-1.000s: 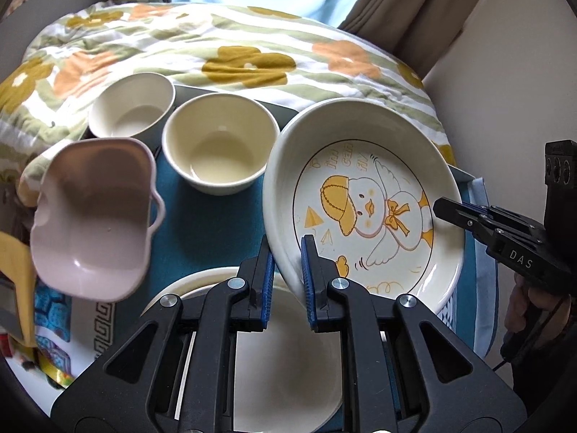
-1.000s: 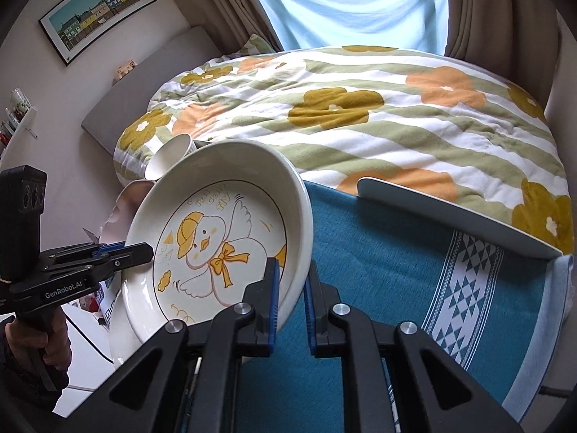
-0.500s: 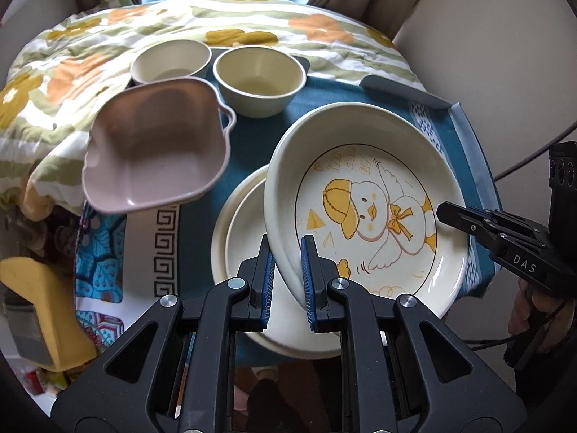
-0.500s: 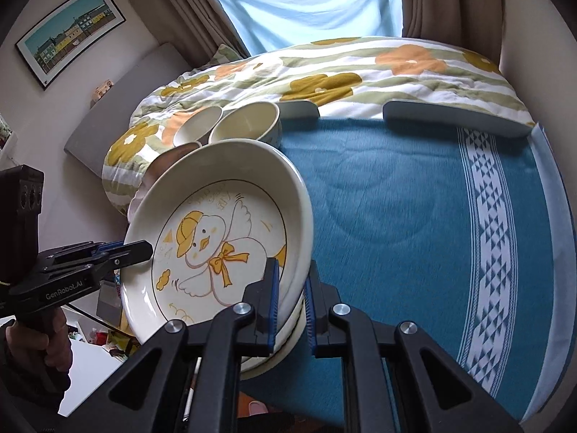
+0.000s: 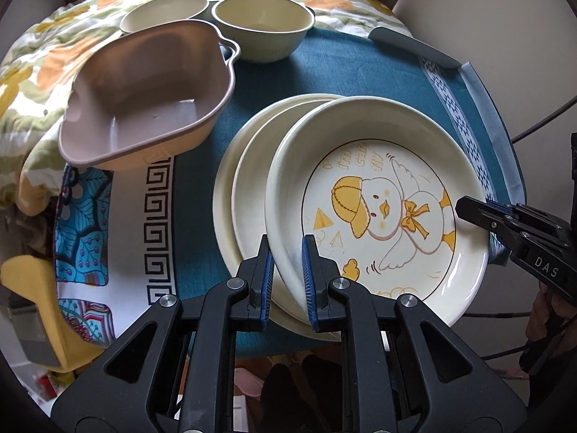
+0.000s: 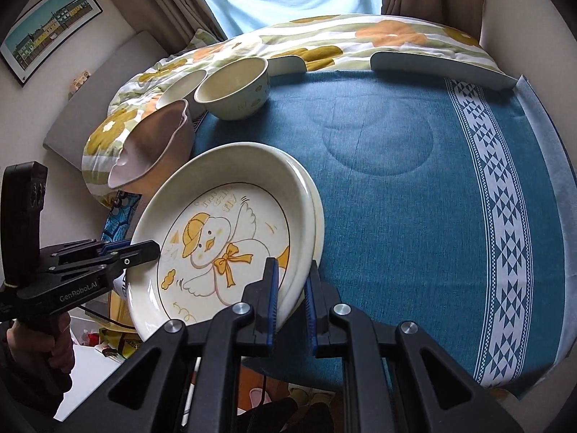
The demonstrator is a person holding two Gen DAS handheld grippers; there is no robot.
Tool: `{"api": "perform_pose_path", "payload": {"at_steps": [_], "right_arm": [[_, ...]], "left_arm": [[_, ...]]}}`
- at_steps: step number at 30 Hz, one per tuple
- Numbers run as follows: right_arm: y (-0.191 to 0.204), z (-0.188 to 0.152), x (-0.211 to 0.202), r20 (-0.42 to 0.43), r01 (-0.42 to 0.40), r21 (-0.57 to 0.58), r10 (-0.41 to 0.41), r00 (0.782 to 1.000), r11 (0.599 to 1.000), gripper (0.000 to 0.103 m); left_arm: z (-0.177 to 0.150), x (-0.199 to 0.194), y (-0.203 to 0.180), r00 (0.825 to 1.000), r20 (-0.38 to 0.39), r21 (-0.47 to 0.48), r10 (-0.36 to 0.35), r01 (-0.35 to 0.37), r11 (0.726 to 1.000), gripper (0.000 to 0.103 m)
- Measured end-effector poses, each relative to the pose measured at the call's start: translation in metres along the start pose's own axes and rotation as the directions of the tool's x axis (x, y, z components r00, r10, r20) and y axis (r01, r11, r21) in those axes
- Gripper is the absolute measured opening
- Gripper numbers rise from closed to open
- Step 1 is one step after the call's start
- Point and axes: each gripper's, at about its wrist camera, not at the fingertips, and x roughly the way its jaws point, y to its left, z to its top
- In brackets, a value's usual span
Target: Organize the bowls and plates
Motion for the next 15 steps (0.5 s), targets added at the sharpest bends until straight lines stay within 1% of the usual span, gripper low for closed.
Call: {"api": "perform_pose_path", "payload": {"at_steps": [9, 15], "right_arm": [[-0.001, 0.002, 0.003, -0.01, 0.034, 0.006, -0.034, 0.999, 0.999, 0.012], [0.001, 0.005, 0.003, -0.015, 0.044, -0.025, -0.045, 0.999, 0.999, 0.013]], "left_arm": [[0.01, 0.013, -0.013, 0.998, 0.001, 0.058, 0.055, -0.055, 0.997, 0.015], [0.014, 0.019, -0.024, 0.992, 0.018, 0.114, 0.129, -0.13, 0.985, 0.017]]}}
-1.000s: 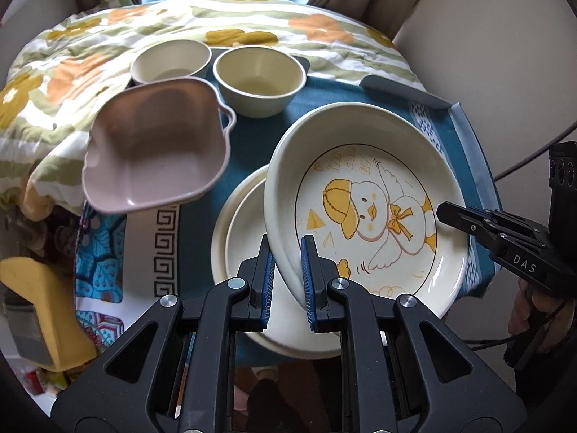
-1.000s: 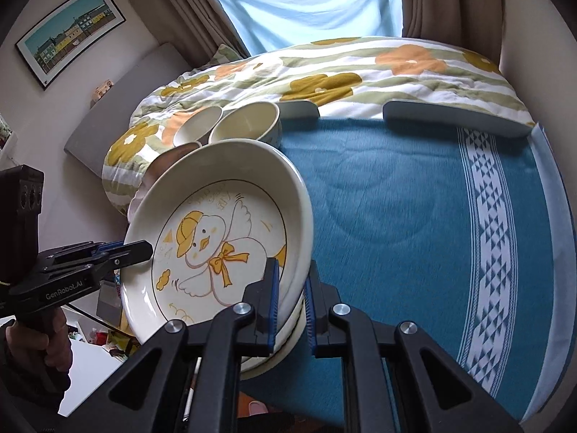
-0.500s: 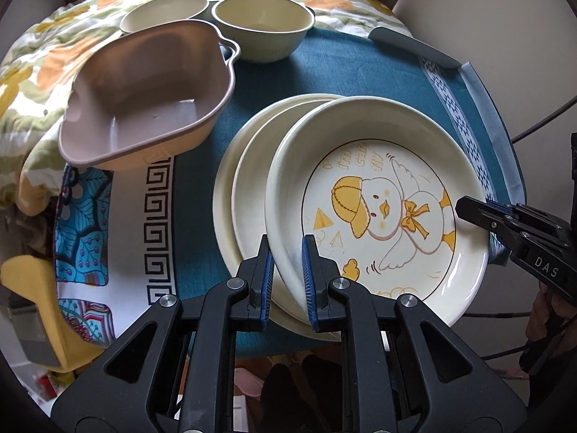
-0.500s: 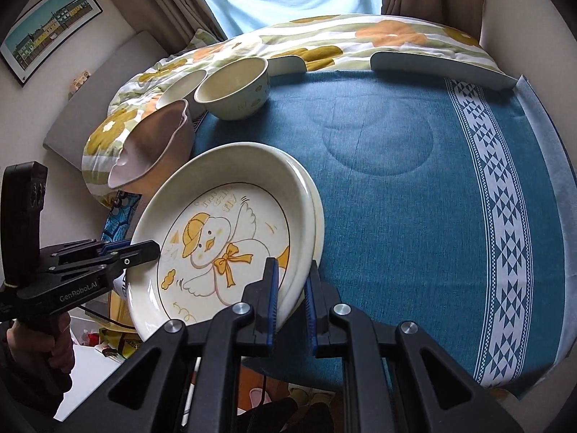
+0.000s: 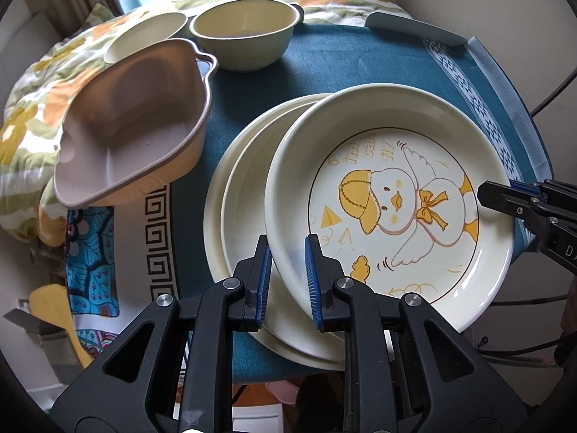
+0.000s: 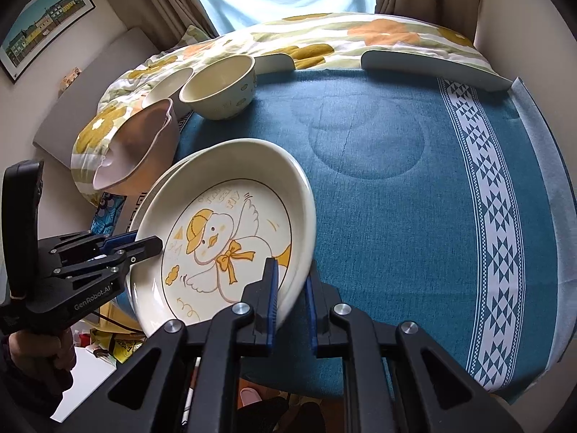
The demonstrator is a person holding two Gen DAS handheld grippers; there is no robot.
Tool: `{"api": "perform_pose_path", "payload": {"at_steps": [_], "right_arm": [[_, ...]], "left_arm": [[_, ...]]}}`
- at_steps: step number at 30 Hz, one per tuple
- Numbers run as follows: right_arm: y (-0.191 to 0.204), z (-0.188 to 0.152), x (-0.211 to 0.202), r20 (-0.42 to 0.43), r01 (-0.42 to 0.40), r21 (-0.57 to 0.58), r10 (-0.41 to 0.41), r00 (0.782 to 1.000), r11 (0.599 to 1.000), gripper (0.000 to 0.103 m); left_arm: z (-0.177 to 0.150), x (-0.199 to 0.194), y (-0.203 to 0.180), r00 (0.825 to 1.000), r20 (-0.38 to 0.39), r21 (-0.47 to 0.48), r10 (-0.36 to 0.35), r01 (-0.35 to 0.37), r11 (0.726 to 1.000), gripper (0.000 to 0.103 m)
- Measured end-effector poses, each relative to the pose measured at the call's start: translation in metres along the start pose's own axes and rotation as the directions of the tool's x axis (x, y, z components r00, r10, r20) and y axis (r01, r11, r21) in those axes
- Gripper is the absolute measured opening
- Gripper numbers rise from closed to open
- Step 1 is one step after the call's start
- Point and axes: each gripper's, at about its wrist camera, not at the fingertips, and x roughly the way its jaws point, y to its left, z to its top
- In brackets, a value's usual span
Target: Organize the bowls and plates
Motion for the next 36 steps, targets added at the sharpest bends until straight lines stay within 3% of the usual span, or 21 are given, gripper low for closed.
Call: {"api": "perform_pose_path", "payload": {"at_steps": [5, 15, 26, 36], "right_arm": [[0.002, 0.002, 0.002, -0.012, -0.002, -0.031, 0.001, 1.0, 1.0, 0.013], [0.009, 0.006, 0.006, -0.033, -0.011, -0.088, 0.008, 0.999, 0.996, 0.013], [0.013, 0.006, 0.016, -0.046, -0.021, -0.116, 0.015, 0.999, 0.993, 0.013], [0.018, 0.007, 0.02, -0.037, 0.021, -0.153, -0.027, 0.999, 0.988, 0.014]], "left_arm": [[-0.002, -0.002, -0.01, 0.996, 0.018, 0.054, 0.088, -0.088, 0.995, 0.018], [-0.005, -0.008, -0.025, 0.969, 0.064, 0.143, 0.238, -0.245, 0.959, 0.017], [-0.009, -0.009, -0.018, 0.965, 0.051, 0.111, 0.259, -0.263, 0.958, 0.017], [-0.01, -0.01, -0.019, 0.961, 0.049, 0.106, 0.27, -0.274, 0.956, 0.017]]}}
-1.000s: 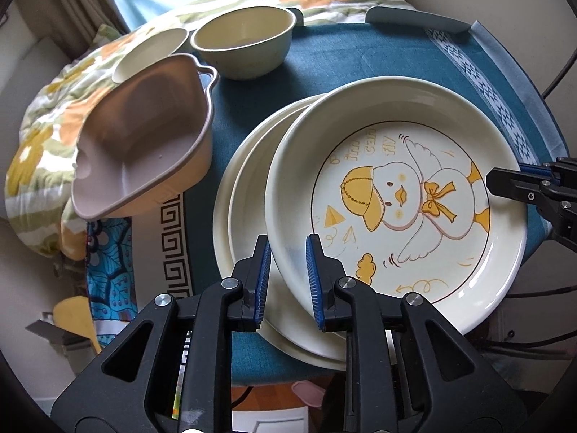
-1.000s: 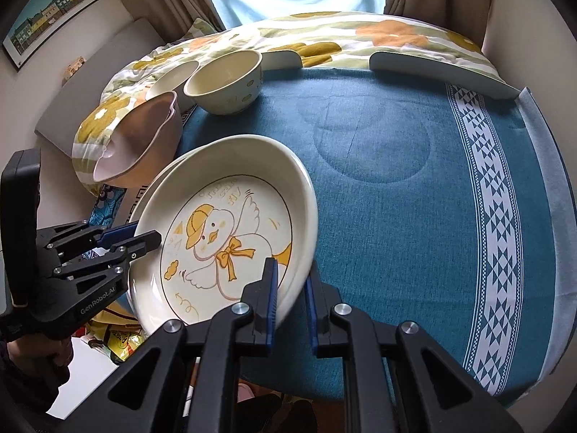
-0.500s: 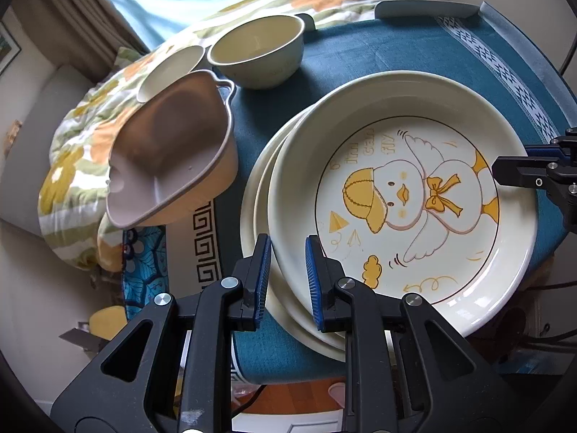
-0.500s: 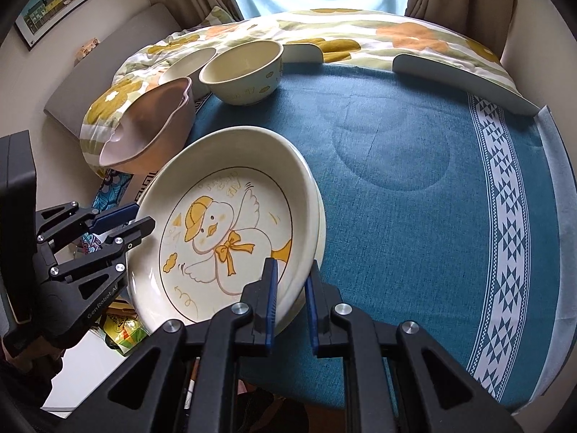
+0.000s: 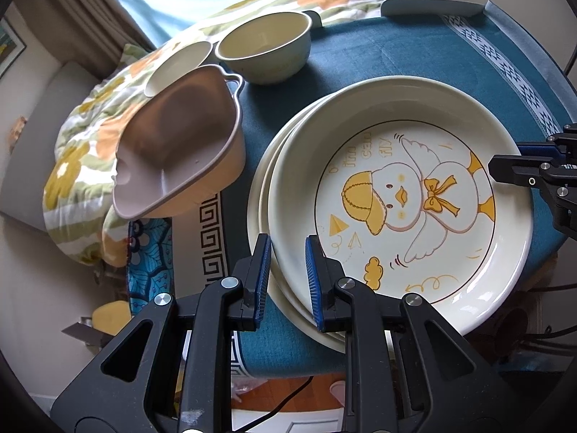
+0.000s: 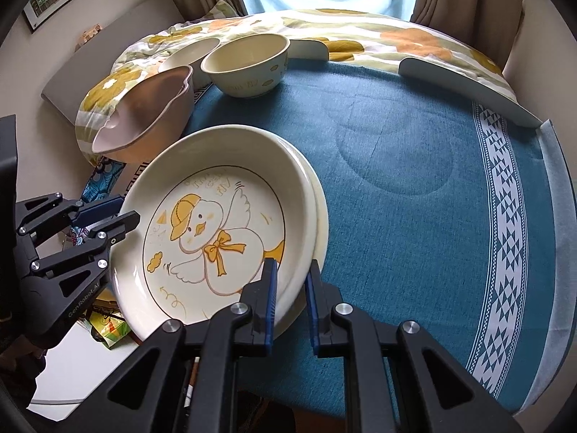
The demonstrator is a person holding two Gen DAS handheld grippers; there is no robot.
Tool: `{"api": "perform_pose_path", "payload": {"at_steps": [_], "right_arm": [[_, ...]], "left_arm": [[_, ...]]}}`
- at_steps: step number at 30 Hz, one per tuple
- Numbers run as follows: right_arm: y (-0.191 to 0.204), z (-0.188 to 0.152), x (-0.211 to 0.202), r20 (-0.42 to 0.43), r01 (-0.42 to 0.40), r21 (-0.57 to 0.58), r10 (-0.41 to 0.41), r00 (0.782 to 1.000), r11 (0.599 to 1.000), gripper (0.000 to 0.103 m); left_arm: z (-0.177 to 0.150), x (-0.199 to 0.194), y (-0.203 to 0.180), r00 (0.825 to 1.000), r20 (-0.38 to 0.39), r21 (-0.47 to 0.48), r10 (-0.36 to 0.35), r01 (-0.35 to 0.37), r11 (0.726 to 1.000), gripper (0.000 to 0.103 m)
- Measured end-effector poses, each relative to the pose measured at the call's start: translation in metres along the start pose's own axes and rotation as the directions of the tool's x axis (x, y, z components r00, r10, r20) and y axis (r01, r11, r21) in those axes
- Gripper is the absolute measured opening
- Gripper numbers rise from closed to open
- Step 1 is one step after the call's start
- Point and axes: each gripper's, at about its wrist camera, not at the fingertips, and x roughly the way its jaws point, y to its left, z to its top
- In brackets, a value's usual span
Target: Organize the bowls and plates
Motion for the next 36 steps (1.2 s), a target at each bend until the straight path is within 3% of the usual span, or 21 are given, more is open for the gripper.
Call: {"api": "perform_pose_path", "payload": {"at_steps": [15, 25, 36], "right_arm": [[0.011, -0.002, 0.001, 0.014, 0.086, -0.065, -0.085, 0.996, 0.994, 0.014], [0.01, -0.002, 0.001, 0.014, 0.079, -0.071, -0.078, 0.997, 0.994, 0.014], [-0.017, 0.002, -0.032, 0.072, -0.035, 0.017, 0.034, 0.997, 0.999, 0.014]], "left_arm": [[-0.001, 0.0, -0.001, 1.0, -0.008, -0.007, 0.023, -0.023, 1.0, 0.017], [-0.001, -0.002, -0.002, 0.999, -0.017, -0.02, 0.032, -0.032, 0.999, 0.017], [0.005, -0.035, 0.01, 1.0, 0.009, -0.111, -0.004, 0.005, 0.994, 0.017]]}}
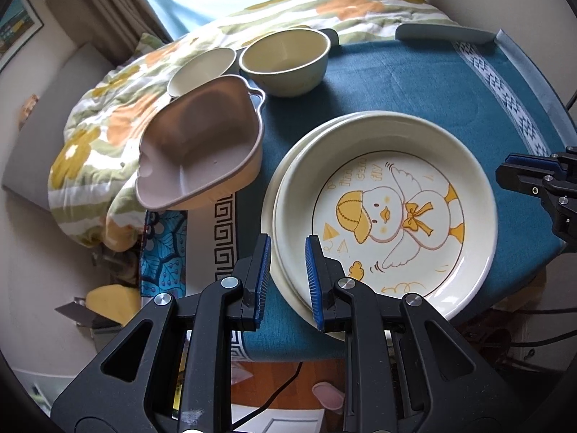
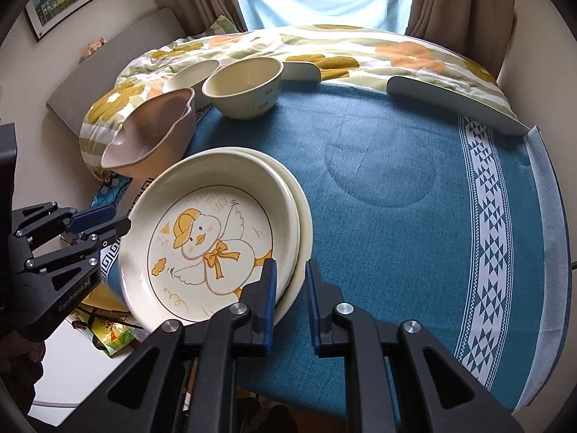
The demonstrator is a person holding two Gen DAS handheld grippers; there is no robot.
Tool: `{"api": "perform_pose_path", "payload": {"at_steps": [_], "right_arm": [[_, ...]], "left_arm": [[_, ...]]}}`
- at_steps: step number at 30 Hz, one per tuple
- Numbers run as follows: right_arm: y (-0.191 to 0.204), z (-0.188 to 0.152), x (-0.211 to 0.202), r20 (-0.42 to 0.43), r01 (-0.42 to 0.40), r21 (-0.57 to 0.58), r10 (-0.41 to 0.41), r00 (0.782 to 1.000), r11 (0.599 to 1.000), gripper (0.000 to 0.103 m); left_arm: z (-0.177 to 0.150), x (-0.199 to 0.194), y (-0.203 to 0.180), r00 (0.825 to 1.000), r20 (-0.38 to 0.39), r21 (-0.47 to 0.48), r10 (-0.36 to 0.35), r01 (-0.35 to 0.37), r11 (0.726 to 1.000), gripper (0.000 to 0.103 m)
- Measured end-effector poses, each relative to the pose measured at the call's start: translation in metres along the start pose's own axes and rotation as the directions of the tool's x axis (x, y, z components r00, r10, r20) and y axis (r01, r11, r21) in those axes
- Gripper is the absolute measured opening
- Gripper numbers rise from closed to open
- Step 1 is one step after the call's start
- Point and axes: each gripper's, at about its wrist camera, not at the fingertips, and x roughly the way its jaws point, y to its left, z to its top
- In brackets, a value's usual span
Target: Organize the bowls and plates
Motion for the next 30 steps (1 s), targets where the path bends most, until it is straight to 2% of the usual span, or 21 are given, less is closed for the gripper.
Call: {"api": "perform_pose_path", "payload": {"at_steps": [4, 5, 6, 7, 8, 9, 10, 11, 12, 14, 15, 18, 22, 25, 27, 29, 30], "right_arm": [[-0.001, 0.012, -0.018, 0.035, -0.052, -0.005, 0.052, 0.998, 0.999, 0.014], [0.0, 0.016, -0.021, 0.041, -0.07, -0.006, 0.07, 0.997, 0.998, 0.014], [0.001, 0.02, -0.023, 0.046, -0.088, -0.008, 0.088, 0.995, 0.996, 0.014], [0.003, 0.024, -0.025, 0.052, -0.104, -0.011, 0.104, 0.993, 0.995, 0.019], [0.005, 0.028, -0.026, 0.062, -0.116, -0.011, 0.116, 0.991, 0.993, 0.025], [0.007, 0.032, -0.027, 0.072, -0.127, -0.007, 0.127, 0.989, 0.992, 0.049], [0.009, 0.037, -0.028, 0.081, -0.138, 0.0, 0.137, 0.987, 0.99, 0.081], [0.011, 0.041, -0.029, 0.094, -0.15, 0.009, 0.149, 0.984, 0.989, 0.09], [0.013, 0.045, -0.031, 0.104, -0.163, 0.019, 0.16, 0.982, 0.986, 0.093], [0.018, 0.055, -0.029, 0.08, -0.177, 0.031, 0.174, 0.982, 0.984, 0.093], [0.021, 0.059, -0.029, 0.078, -0.157, 0.034, 0.154, 0.985, 0.987, 0.093], [0.033, 0.069, -0.031, 0.12, -0.12, 0.047, 0.114, 0.986, 0.992, 0.093], [0.051, 0.087, -0.013, 0.118, -0.122, 0.086, 0.112, 0.987, 0.989, 0.093], [0.071, 0.101, 0.013, 0.088, -0.137, 0.097, 0.128, 0.988, 0.986, 0.093], [0.085, 0.107, 0.032, 0.065, -0.129, 0.097, 0.123, 0.99, 0.987, 0.093], [0.096, 0.111, 0.053, 0.036, -0.116, 0.102, 0.112, 0.993, 0.988, 0.093], [0.1, 0.113, 0.063, 0.019, -0.115, 0.108, 0.114, 0.993, 0.987, 0.089]], "left_arm": [[0.006, -0.026, 0.018, 0.998, 0.043, -0.088, -0.044, 0.048, 0.995, 0.018], [0.008, -0.033, 0.023, 0.997, 0.06, -0.105, -0.048, 0.054, 0.993, 0.024], [0.009, -0.039, 0.03, 0.996, 0.076, -0.122, -0.05, 0.059, 0.991, 0.045], [0.011, -0.045, 0.035, 0.995, 0.093, -0.14, -0.046, 0.059, 0.988, 0.064], [0.013, -0.051, 0.042, 0.993, 0.117, -0.16, -0.033, 0.051, 0.986, 0.099], [0.013, -0.058, 0.051, 0.988, 0.154, -0.182, -0.021, 0.049, 0.982, 0.103], [0.014, -0.064, 0.059, 0.984, 0.179, -0.196, -0.025, 0.061, 0.979, 0.103], [0.016, -0.066, 0.068, 0.982, 0.183, -0.206, -0.041, 0.079, 0.975, 0.103], [0.018, -0.066, 0.078, 0.983, 0.18, -0.221, -0.047, 0.087, 0.971, 0.103], [0.02, -0.062, 0.101, 0.981, 0.181, -0.259, -0.066, 0.113, 0.959, 0.103], [0.02, -0.059, 0.114, 0.98, 0.181, -0.281, -0.085, 0.135, 0.95, 0.103], [0.017, -0.044, 0.154, 0.972, 0.187, -0.342, -0.142, 0.199, 0.918, 0.103], [0.017, -0.015, 0.197, 0.962, 0.162, -0.358, -0.22, 0.265, 0.895, 0.099], [0.023, 0.012, 0.214, 0.942, 0.142, -0.35, -0.304, 0.335, 0.875, 0.086], [0.029, 0.032, 0.218, 0.928, 0.118, -0.34, -0.353, 0.372, 0.864, 0.07], [0.034, 0.051, 0.218, 0.916, 0.087, -0.327, -0.393, 0.399, 0.857, 0.062], [0.036, 0.061, 0.218, 0.909, 0.071, -0.318, -0.411, 0.411, 0.854, 0.059]]}}
